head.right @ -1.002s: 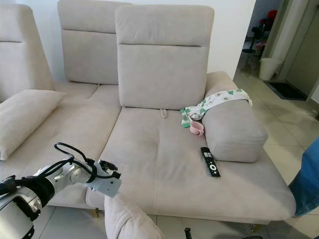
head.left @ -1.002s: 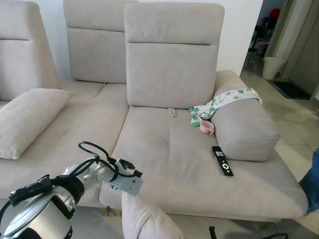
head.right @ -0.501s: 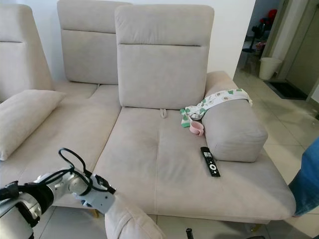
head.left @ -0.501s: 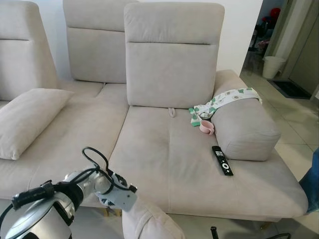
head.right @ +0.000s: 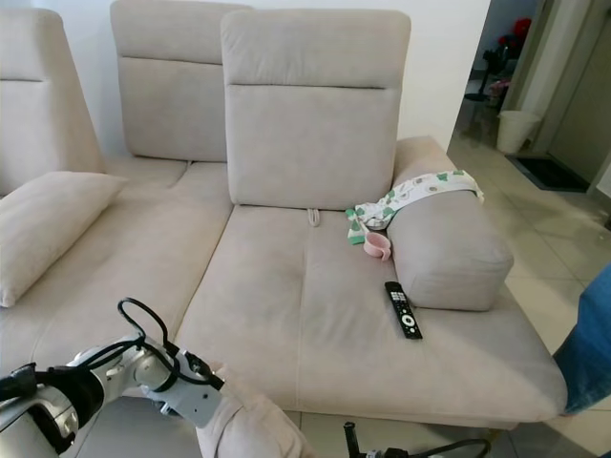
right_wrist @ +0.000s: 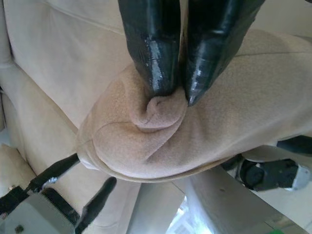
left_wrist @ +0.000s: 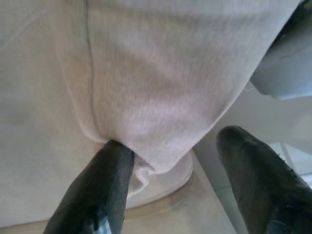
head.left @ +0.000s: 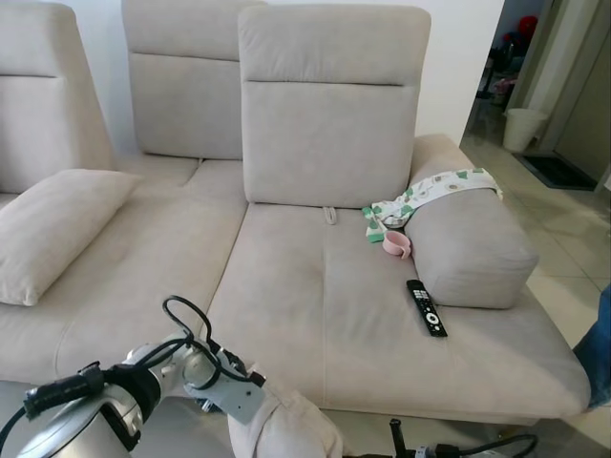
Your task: Move the pillow to the sofa from floor
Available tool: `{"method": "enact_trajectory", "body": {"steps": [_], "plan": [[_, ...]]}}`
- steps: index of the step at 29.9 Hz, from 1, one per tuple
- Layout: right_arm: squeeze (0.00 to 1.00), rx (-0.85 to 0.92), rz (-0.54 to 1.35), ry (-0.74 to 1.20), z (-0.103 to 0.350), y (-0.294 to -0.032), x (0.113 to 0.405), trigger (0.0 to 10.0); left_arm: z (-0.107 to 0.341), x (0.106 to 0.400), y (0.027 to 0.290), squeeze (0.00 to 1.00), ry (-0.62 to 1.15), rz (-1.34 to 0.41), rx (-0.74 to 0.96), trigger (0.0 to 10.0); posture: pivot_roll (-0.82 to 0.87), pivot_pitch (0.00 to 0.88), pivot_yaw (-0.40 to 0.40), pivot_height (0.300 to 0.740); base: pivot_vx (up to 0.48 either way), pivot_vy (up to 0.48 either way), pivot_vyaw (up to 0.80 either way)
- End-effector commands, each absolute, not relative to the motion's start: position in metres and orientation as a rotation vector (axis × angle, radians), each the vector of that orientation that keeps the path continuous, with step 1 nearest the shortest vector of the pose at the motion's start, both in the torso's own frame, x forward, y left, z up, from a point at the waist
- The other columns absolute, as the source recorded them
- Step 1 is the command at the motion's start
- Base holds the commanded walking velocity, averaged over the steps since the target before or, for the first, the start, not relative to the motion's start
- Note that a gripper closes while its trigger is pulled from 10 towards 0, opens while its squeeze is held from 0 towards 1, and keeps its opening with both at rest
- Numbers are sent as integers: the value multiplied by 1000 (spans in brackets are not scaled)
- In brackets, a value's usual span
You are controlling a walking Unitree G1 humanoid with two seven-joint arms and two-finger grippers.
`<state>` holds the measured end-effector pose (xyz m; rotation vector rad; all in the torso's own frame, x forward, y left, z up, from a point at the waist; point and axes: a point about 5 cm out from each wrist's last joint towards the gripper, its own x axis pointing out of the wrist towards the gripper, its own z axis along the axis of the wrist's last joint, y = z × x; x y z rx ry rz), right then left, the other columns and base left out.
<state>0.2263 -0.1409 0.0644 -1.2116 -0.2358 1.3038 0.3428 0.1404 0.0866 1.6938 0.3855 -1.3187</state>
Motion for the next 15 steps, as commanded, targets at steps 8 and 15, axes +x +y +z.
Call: {"method": "enact_trajectory", "body": {"steps": [8,15], "plan": [[0,-1204,1297,-311,76,-124,234,0,76,331,133,0,388,-1396,1582,10000,127,34,17,545,0,0,0],[0,-1218,1275,-355,84,-121,238,0,61,318,133,0,450,-1458,1488,3843,120,35,20,545,0,0,0]]}}
